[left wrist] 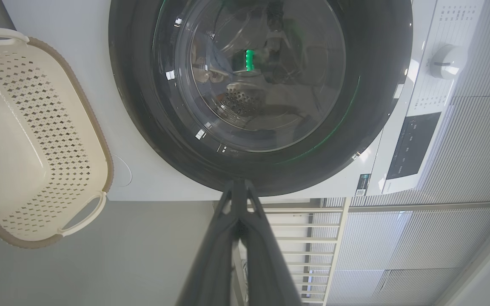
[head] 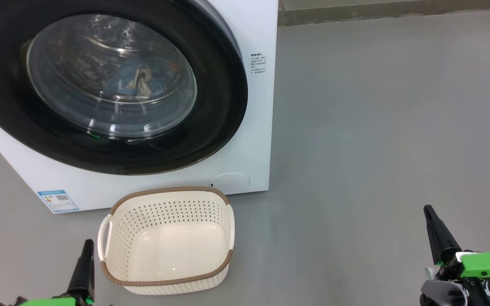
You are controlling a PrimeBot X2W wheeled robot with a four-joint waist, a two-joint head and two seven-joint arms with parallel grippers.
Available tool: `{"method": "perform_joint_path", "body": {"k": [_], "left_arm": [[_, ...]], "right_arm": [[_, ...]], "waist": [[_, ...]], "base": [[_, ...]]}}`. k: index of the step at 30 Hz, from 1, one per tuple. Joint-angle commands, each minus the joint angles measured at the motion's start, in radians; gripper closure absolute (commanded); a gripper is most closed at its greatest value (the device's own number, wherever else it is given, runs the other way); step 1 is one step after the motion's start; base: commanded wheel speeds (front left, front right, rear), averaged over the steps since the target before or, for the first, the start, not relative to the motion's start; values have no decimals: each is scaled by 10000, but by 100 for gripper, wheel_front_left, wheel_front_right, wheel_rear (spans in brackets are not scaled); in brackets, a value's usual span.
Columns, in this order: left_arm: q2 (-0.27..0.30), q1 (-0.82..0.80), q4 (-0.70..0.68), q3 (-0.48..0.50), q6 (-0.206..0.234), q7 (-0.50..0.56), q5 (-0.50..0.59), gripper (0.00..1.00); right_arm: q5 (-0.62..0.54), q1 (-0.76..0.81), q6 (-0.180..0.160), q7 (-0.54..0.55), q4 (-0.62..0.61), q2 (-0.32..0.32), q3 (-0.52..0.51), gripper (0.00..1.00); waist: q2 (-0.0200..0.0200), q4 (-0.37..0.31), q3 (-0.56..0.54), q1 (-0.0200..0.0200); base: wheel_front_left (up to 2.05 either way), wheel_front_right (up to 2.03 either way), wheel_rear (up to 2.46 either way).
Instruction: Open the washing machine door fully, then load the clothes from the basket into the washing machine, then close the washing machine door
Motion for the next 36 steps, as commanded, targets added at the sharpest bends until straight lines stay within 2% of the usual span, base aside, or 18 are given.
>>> {"method": "perform_joint_path", "body": {"k": [1, 36], "left_arm": [[95, -426, -313, 327, -69, 64, -81, 100], [95, -425, -314, 326, -69, 63, -82, 100]], "right_arm": [[2, -435, 33, 62, -245, -127, 203, 100], [-25, -438, 33, 87, -244, -105, 170, 100]], "waist": [[-1, 0, 0, 0], [-1, 0, 0, 0]], "base": [[0, 0, 0], [0, 0, 0]]}}
